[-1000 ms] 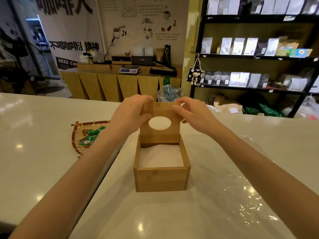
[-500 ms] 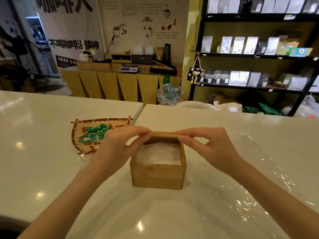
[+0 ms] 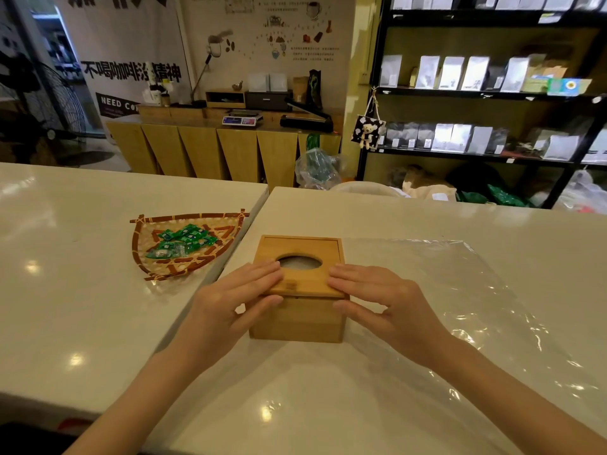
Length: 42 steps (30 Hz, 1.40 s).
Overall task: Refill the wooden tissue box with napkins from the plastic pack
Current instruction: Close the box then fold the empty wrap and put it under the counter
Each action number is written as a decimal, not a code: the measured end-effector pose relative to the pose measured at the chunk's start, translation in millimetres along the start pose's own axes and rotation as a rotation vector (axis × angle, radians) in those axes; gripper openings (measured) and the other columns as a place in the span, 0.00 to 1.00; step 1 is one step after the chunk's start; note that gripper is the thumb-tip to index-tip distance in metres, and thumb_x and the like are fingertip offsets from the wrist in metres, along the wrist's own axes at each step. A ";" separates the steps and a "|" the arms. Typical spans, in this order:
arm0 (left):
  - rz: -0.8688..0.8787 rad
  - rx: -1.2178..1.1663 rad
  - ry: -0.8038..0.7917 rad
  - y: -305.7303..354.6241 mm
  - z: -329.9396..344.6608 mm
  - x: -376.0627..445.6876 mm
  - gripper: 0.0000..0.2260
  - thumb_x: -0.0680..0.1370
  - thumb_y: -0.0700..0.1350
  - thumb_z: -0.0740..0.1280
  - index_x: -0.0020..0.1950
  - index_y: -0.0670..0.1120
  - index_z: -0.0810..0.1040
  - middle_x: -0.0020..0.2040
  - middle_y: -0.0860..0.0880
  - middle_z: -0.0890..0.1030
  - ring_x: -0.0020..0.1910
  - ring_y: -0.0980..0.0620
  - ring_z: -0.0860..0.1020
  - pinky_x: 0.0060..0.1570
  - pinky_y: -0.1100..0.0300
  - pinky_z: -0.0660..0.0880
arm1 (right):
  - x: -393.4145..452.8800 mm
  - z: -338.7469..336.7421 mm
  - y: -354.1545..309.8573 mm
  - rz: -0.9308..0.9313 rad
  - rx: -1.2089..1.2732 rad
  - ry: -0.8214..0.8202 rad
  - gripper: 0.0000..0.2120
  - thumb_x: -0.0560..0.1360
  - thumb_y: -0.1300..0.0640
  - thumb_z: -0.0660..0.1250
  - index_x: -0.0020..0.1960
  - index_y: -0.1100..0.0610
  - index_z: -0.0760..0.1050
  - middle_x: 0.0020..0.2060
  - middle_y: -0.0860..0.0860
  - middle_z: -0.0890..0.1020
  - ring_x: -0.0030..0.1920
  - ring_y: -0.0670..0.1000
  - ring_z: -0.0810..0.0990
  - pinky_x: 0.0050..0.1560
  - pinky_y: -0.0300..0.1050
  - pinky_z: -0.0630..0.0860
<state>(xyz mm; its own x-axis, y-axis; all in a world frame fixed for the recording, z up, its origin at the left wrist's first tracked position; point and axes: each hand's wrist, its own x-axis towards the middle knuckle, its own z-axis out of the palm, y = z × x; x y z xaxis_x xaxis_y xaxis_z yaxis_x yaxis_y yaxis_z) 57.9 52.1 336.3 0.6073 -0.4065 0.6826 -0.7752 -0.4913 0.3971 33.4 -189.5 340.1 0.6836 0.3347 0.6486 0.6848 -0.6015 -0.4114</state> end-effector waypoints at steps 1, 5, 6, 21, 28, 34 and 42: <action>0.013 0.008 -0.005 -0.3 0.0 -0.3 0.21 0.76 0.57 0.60 0.62 0.45 0.73 0.60 0.51 0.77 0.65 0.65 0.70 0.65 0.64 0.69 | -0.9 0.3 0.9 -0.011 -0.008 -0.002 0.19 0.73 0.47 0.64 0.58 0.58 0.79 0.57 0.46 0.79 0.62 0.43 0.75 0.62 0.40 0.72; 0.062 0.038 -0.013 -3.2 1.5 -2.9 0.22 0.74 0.56 0.63 0.61 0.42 0.73 0.60 0.49 0.77 0.64 0.57 0.73 0.65 0.60 0.69 | -4.8 2.9 5.4 -0.076 -0.096 -0.012 0.17 0.71 0.53 0.67 0.58 0.58 0.79 0.58 0.48 0.79 0.62 0.44 0.74 0.61 0.42 0.71; 0.069 0.040 -0.013 -4.4 2.1 -3.8 0.22 0.74 0.55 0.63 0.62 0.42 0.73 0.60 0.49 0.77 0.64 0.57 0.72 0.65 0.61 0.69 | -5.8 3.6 6.1 -0.083 -0.109 -0.015 0.17 0.71 0.53 0.67 0.58 0.58 0.79 0.58 0.48 0.79 0.63 0.44 0.74 0.62 0.42 0.71; 0.133 0.070 0.071 45.9 9.6 30.6 0.17 0.74 0.53 0.63 0.51 0.41 0.82 0.52 0.50 0.80 0.52 0.56 0.77 0.54 0.65 0.74 | -22.5 -53.9 6.9 0.350 -0.032 0.002 0.12 0.74 0.51 0.67 0.56 0.52 0.80 0.50 0.39 0.80 0.53 0.31 0.75 0.53 0.23 0.68; -0.142 -0.003 -0.267 122.3 78.6 49.8 0.14 0.77 0.49 0.61 0.61 0.49 0.75 0.56 0.52 0.81 0.51 0.58 0.78 0.51 0.62 0.76 | -67.6 -137.6 45.1 0.782 -0.267 0.204 0.04 0.74 0.59 0.67 0.45 0.57 0.82 0.36 0.47 0.81 0.38 0.46 0.78 0.41 0.32 0.71; -0.327 0.290 -0.651 111.3 120.0 42.7 0.19 0.78 0.51 0.57 0.67 0.48 0.64 0.62 0.44 0.71 0.62 0.44 0.70 0.56 0.52 0.70 | -108.3 -147.1 78.5 1.111 -0.405 0.054 0.15 0.71 0.50 0.68 0.54 0.56 0.77 0.45 0.51 0.81 0.46 0.52 0.77 0.50 0.48 0.74; -0.456 0.436 -0.660 110.2 130.6 40.4 0.19 0.77 0.55 0.56 0.64 0.45 0.64 0.57 0.40 0.73 0.61 0.42 0.68 0.52 0.54 0.69 | -105.2 -136.3 92.5 1.237 -0.212 0.112 0.23 0.66 0.59 0.73 0.60 0.59 0.73 0.49 0.55 0.79 0.46 0.54 0.76 0.37 0.42 0.72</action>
<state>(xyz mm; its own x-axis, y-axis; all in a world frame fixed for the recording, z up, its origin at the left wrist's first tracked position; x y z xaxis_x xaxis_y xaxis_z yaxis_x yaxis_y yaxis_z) 19.8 -119.1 327.5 0.9190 -0.3934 -0.0268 -0.3823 -0.9056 0.1839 -9.6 -379.2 321.1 0.8051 -0.5916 -0.0416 -0.4580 -0.5756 -0.6775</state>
